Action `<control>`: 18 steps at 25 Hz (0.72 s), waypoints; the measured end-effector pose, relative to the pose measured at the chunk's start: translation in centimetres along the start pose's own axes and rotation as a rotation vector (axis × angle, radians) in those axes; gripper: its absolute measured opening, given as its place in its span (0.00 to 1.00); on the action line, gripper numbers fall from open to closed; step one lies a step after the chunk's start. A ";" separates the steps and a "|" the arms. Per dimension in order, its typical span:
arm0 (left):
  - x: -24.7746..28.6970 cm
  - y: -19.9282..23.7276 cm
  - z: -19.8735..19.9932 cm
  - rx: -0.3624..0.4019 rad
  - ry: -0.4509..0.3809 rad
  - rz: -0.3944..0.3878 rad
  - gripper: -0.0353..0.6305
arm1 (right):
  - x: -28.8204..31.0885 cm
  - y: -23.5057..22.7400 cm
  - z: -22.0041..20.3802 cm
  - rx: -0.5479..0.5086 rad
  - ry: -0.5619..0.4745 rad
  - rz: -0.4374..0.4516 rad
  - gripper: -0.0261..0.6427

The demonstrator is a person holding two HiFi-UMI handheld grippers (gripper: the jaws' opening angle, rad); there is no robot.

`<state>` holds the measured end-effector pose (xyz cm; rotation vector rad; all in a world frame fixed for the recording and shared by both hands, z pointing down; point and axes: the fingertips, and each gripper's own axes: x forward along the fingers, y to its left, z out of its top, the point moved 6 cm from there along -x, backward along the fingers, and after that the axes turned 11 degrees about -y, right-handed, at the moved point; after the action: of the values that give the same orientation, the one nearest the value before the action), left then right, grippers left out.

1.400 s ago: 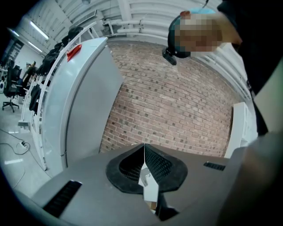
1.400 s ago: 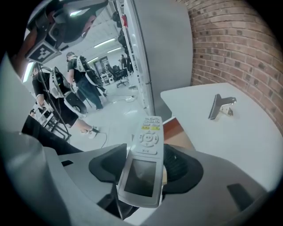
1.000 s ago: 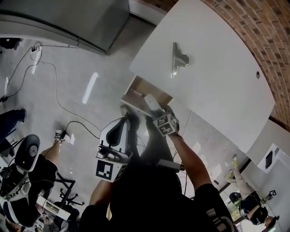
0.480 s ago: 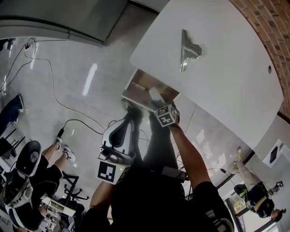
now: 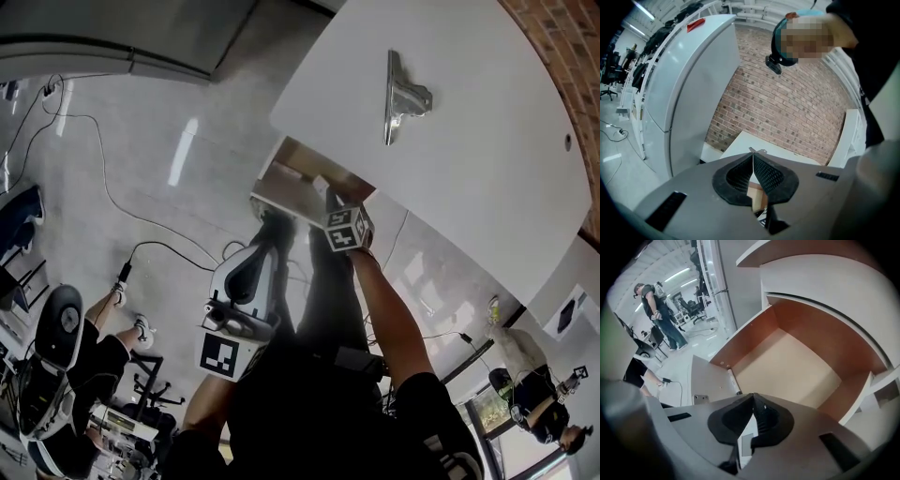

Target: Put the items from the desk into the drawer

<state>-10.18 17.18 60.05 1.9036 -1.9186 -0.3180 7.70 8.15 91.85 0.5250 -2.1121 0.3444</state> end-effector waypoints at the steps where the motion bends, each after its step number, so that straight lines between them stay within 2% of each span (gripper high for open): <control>1: 0.0 0.1 0.0 -0.001 -0.002 0.003 0.06 | 0.1 0.0 -0.1 0.005 0.005 0.000 0.04; 10: 0.3 -0.3 1.6 0.014 -0.027 0.008 0.06 | -1.8 0.2 1.7 0.034 -0.009 0.018 0.04; 14: 0.1 -1.6 4.3 0.028 -0.060 0.008 0.06 | -5.8 0.4 5.2 0.049 -0.067 0.040 0.04; 18: 0.8 -2.6 7.6 0.051 -0.123 -0.006 0.06 | -10.1 -0.4 10.9 0.038 -0.171 0.061 0.04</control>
<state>-11.17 15.34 52.30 1.9639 -2.0181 -0.4006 5.17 5.49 77.38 0.5283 -2.2947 0.3865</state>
